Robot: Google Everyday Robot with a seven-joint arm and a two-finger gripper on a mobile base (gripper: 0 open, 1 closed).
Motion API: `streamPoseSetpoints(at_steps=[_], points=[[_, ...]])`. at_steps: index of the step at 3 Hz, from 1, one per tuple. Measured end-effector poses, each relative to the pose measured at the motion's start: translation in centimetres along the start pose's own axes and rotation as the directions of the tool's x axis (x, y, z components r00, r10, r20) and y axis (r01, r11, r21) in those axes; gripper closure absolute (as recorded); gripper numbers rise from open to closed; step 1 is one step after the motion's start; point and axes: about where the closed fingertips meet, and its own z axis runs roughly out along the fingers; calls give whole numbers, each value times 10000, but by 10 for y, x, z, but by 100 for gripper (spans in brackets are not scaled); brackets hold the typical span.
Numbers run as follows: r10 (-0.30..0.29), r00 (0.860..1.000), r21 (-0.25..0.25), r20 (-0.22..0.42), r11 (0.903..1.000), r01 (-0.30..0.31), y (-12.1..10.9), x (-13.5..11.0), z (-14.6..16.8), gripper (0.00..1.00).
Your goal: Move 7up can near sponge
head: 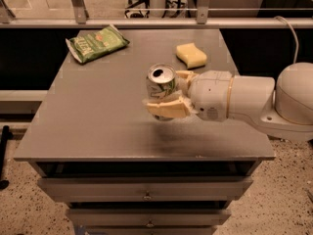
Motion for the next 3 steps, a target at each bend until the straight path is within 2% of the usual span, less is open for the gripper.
streamPoseSetpoints(at_steps=[1,2,3], points=[[-1,10000,-1,0,10000,1,0,0,0,100],[-26,10000,393,-73,9992,29,-27,9,-3,100],[-48,9997,1146,-243,9934,75,-87,27,-11,100]])
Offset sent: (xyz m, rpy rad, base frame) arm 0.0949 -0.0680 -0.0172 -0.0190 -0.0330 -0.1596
